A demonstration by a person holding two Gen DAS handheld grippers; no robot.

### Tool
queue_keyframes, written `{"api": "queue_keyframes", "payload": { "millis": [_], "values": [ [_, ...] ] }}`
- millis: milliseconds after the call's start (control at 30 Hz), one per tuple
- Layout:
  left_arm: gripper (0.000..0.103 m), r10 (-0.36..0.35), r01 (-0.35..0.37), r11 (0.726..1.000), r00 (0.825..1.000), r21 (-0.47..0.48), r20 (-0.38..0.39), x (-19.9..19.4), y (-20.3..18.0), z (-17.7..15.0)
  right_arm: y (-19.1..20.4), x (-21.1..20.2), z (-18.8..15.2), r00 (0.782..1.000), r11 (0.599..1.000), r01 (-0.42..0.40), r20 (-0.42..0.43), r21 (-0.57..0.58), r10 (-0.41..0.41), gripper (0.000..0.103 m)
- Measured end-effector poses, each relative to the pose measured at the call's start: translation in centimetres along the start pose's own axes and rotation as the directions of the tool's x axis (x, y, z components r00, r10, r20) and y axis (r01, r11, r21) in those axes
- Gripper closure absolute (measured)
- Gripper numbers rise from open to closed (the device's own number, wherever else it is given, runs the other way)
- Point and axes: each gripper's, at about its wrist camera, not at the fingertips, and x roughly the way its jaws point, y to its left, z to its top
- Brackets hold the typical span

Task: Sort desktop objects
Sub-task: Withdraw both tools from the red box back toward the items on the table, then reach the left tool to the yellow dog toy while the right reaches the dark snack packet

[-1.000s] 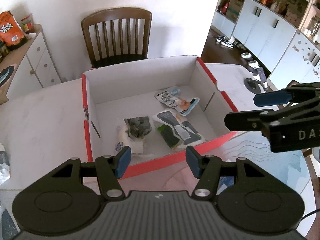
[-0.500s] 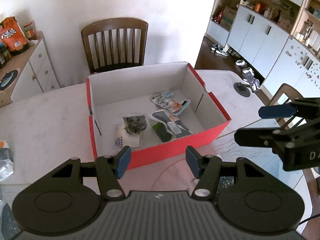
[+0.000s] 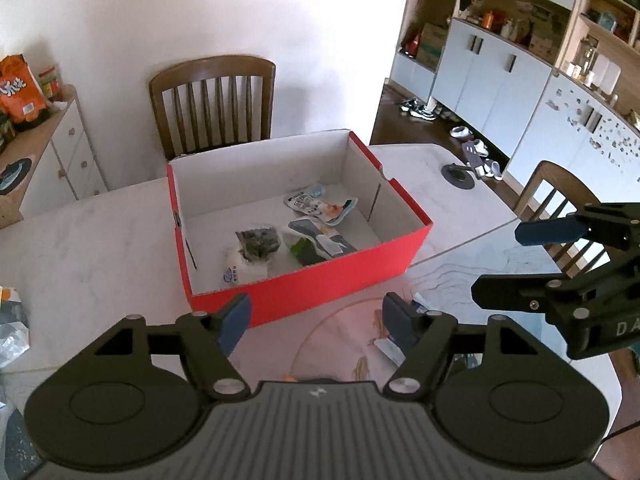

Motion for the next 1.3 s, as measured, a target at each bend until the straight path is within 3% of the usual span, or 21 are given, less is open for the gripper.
{"api": "queue_keyframes", "payload": {
  "millis": [267,500,633,1300],
  "values": [
    [0.018,-0.013,0.013,1.000,1.000,0.022,0.020,-1.2,-0.4,-2.0,0.5,-1.2,-2.0,0.999,1.000,0.005,0.042,-0.007,-0.005,0.008],
    [0.016,-0.033,0.033,0.999,0.999,0.014,0.028,-1.9,-0.3,-3.8,0.5,-1.5,-4.6,0.998,0.999,0.041,0.044,0.009,-0.041,0.006],
    [0.000,-0.034,0.034,0.999,0.999,0.012,0.041,-2.2,-0.3,-4.9,0.4,-1.6,-6.0,0.997,0.998,0.057,0.047,0.027,-0.059,0.006],
    [0.000,0.006,-0.006,1.000,1.000,-0.016,-0.003,-1.0,1.0,-10.0,-0.6,-0.1,-11.2,0.993,0.985,0.120,-0.004,0.122,-0.120,0.006]
  ]
}}
